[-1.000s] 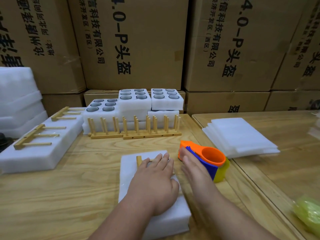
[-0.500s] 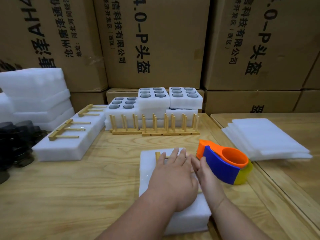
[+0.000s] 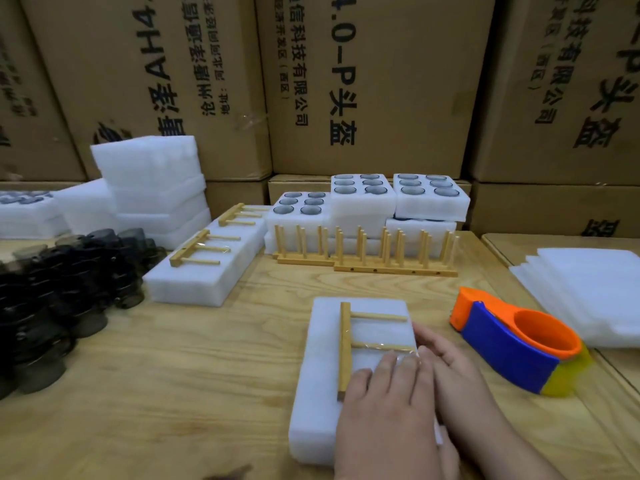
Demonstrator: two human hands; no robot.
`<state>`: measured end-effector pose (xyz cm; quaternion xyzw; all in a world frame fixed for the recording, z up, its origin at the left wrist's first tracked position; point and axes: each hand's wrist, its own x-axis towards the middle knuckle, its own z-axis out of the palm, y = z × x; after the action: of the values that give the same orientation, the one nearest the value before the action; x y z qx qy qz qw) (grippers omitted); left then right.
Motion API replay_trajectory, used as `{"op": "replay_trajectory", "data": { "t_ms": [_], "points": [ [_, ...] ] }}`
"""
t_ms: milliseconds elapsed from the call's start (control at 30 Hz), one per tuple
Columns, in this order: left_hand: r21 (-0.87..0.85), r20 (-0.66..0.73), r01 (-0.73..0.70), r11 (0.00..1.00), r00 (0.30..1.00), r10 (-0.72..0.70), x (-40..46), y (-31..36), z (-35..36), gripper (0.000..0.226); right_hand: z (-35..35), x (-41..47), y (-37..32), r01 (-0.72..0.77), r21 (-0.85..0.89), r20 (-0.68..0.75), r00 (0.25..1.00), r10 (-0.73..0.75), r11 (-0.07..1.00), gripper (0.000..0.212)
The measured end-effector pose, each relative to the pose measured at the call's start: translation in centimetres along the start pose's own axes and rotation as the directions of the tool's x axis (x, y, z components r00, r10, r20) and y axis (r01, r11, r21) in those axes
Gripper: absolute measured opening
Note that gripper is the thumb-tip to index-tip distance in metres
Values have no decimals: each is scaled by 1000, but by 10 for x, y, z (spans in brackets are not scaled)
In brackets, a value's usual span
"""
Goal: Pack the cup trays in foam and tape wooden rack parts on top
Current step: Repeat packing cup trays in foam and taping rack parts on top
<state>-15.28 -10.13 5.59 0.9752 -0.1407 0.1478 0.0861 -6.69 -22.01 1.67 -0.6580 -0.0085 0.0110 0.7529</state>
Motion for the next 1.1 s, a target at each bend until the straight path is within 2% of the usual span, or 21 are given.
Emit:
{"op": "replay_trajectory", "data": {
  "t_ms": [100,167,400,633,833,1100],
  "points": [
    [-36,9,-2,999,1000,2,-2,-25,-5,65,0,-2,6,79,-245,12,997,-79,966,34],
    [-17,-16,-2,1000,1000,2,-4,-43,-7,64,2,-4,5,98,-331,1,995,-103,938,32],
    [40,-78,54,998,996,-51,-16,-106,-19,60,-2,-3,8,66,-318,-20,997,-77,946,30],
    [117,-109,175,978,981,-163,-44,-170,-39,58,-1,-3,2,108,-303,8,994,-111,947,30],
    [133,-203,187,973,967,-158,-80,-220,-51,56,-2,-2,0,105,-276,-5,994,-111,955,30],
    [176,-279,269,947,936,-214,-89,-276,-53,57,1,-5,-2,93,-279,-22,994,-103,956,29]
  ]
}}
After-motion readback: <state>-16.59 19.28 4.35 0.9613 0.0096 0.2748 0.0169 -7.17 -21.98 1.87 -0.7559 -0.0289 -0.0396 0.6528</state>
